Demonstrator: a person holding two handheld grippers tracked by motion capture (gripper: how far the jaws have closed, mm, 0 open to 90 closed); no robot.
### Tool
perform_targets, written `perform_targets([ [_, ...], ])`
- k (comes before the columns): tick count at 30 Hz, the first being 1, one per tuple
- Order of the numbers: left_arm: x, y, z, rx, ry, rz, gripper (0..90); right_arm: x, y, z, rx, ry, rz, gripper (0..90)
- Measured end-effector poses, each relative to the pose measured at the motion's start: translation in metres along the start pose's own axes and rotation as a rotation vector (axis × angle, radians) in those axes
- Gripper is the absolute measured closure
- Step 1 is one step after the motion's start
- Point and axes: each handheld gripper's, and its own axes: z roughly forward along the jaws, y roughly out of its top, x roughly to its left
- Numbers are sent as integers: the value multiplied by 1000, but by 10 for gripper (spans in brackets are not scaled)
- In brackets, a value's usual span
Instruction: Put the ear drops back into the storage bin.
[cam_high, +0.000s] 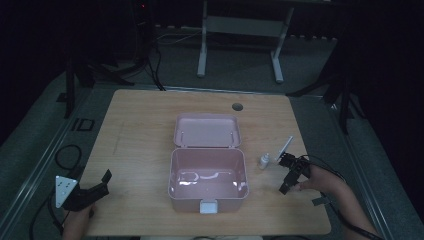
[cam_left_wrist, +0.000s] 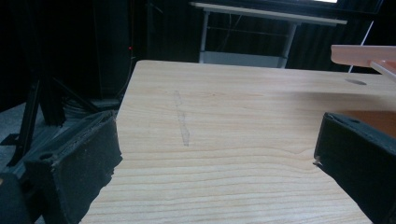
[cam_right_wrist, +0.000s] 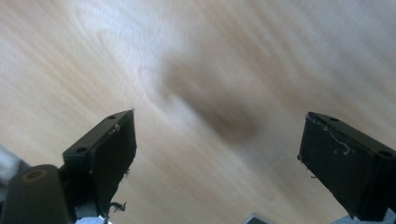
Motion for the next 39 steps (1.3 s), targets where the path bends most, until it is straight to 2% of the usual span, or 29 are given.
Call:
perform_targets([
  [7,0,0,0,1,-2,1,4,-4,18,-5,-33,-4,7,121],
  [16,0,0,0,1,-3,1,4,-8,40,-5,-35,-11,16,161],
  [29,-1,0,0,2,-10,7,4,-8,71,-2,-36,10,8,172],
  [36,-1,0,0,3,-9,5,4,-8,86,0,-42,-10,16,230],
  [39,-1,0,0,3,-9,6,4,-6,92,1,-42,-35,8,338],
])
